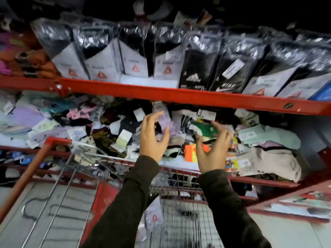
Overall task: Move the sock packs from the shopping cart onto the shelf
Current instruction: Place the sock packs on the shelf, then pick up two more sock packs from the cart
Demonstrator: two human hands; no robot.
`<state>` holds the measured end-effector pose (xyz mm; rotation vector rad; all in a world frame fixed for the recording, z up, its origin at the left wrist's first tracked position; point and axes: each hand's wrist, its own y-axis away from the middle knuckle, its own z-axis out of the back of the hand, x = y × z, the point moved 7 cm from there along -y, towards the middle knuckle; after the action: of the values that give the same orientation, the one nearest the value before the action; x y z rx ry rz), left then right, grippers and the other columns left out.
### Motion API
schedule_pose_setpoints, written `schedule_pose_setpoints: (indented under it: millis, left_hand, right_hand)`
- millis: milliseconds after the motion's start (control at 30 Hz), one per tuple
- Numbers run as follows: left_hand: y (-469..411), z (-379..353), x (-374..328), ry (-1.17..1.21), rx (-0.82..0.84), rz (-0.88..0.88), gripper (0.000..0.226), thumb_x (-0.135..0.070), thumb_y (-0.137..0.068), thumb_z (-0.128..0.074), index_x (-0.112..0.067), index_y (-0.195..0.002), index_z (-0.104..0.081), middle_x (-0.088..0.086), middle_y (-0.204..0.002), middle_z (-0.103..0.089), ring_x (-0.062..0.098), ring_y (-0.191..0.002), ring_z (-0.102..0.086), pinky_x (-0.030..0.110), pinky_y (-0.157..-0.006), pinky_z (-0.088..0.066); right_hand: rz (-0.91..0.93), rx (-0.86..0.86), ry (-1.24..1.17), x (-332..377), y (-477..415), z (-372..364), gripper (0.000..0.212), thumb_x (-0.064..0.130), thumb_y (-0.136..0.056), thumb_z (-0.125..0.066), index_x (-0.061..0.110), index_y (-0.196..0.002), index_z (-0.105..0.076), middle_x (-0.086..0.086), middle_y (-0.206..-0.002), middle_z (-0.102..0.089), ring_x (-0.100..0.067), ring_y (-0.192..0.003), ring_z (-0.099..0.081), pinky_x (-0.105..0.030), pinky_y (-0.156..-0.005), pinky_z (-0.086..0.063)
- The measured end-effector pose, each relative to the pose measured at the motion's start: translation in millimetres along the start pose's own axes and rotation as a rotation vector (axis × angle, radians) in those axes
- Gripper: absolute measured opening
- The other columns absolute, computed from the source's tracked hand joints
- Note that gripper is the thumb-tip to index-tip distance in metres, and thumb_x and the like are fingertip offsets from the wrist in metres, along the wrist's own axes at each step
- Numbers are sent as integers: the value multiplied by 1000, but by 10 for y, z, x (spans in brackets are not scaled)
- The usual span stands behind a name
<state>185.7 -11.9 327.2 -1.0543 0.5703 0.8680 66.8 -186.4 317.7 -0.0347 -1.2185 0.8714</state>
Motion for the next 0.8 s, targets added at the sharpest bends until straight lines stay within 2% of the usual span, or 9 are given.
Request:
schedule_pose_setpoints:
  millis: [100,200,233,300,367,433,500,667,800]
  left_hand:
    - [829,46,952,-109,95,278,30,-8,-88,-72,-13,-117,-63,8,-118,-59,21,-106,-60,17,-92,-44]
    - [1661,131,1837,-92,93,701,24,-3,-89,-70,-23,-102,-70,8,-104,-61,29,-96,-60,17,-74,-51]
    - [1982,102,2101,-86,165,870,21,-4,-93,-66,-19,-106,-72,6,-98,-61,32,-95,-58,17,-72,-52]
    - [2508,42,2475,-185,362,1124,39,-25,-91,-69,-10,-127,-63,12,-110,-65,36,-110,-60,27,-89,-52]
    - [2900,15,2789,-320,453,1192,63,-44,-78,-72,-4,-126,-61,19,-125,-65,37,-120,-61,39,-99,-51]
    - [3234,-50,3079,-432,547,1225,56,-37,-83,-71,-10,-130,-58,18,-133,-60,35,-124,-57,39,-102,-48]
    - [3494,-125,3313,-470,609,1266,56,-31,-90,-69,-14,-139,-49,14,-146,-48,31,-134,-48,34,-107,-43]
    - [3673,-235,3456,-409,560,1293,82,-32,-84,-77,-4,-147,-33,23,-144,-40,41,-130,-47,44,-106,-44]
    - [3642,-279,3459,-463,562,1257,93,-37,-79,-81,3,-145,-30,25,-144,-40,41,-134,-43,43,-108,-40]
  right_hand:
    - [-177,300,119,-620,778,-524,51,30,-88,-65,7,-130,-47,-15,-131,-45,-34,-122,-49,-44,-103,-45]
    - [-334,612,277,-1144,1572,-1010,61,37,-88,-66,10,-139,-44,-17,-144,-40,-36,-132,-45,-40,-108,-44]
    - [-397,740,349,-1328,1858,-1175,68,41,-89,-64,13,-145,-38,-18,-151,-33,-35,-138,-40,-41,-110,-42]
    - [-518,965,504,-1636,2314,-1407,75,51,-93,-55,19,-154,-23,-15,-162,-15,-33,-147,-26,-43,-112,-36]
    - [-542,1093,578,-1842,2668,-1635,70,52,-95,-51,21,-153,-25,-17,-162,-15,-35,-147,-23,-42,-112,-35]
    - [-506,1132,571,-1943,2879,-1829,54,44,-95,-55,28,-143,-38,-19,-152,-29,-38,-139,-32,-43,-110,-39]
    - [-536,1201,614,-2108,3108,-2014,50,42,-94,-56,31,-140,-40,-19,-151,-29,-40,-136,-35,-46,-108,-41]
    - [-511,1195,775,-2328,3334,-2252,66,57,-85,-60,26,-138,-36,-18,-144,-35,-41,-132,-36,-49,-105,-38]
    - [-470,1128,742,-2380,3308,-2301,68,54,-72,-74,25,-125,-42,-14,-134,-41,-38,-125,-42,-47,-99,-43]
